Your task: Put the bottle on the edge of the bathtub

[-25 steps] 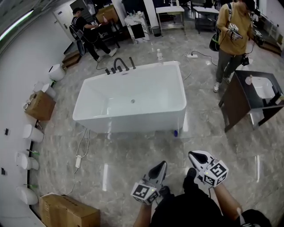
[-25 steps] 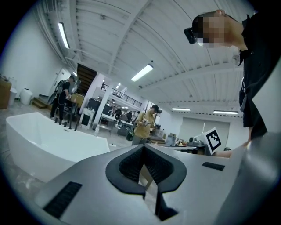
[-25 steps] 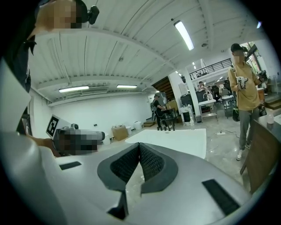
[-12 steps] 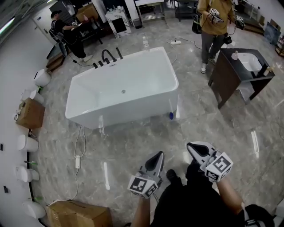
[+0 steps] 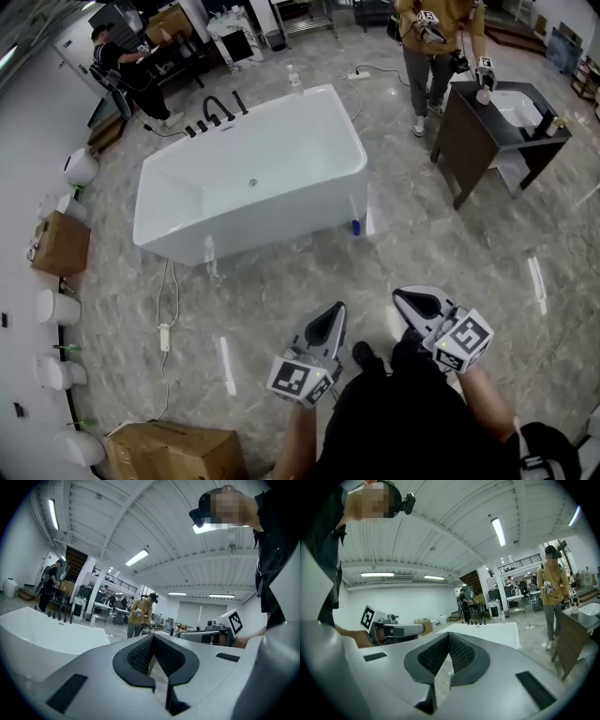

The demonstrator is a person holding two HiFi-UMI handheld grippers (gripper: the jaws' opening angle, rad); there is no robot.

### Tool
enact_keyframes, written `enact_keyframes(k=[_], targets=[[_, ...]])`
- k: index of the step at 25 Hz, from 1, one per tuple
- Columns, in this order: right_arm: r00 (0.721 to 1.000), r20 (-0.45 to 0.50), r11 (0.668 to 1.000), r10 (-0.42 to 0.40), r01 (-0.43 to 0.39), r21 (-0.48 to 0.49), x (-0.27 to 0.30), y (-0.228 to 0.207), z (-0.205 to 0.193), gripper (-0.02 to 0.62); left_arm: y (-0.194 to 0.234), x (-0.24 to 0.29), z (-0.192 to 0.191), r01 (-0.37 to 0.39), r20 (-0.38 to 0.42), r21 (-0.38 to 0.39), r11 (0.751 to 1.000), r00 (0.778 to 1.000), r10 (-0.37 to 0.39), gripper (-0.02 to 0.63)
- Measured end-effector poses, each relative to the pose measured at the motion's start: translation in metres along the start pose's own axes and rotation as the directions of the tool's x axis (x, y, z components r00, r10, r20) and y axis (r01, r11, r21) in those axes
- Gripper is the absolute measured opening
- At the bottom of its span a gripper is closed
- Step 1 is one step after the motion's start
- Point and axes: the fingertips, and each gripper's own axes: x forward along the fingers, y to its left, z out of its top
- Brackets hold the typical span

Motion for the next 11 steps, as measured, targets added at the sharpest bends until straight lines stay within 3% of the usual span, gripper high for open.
enact_keyframes(k=[11], targets=[[1.0, 0.004, 1.0, -0.002, 0.001, 0.019, -0.012, 0.003, -0.002, 0.014, -0.018, -0.01, 0.001, 0.014, 0.023, 0.019, 1.0, 1.0, -0.014, 0.011]])
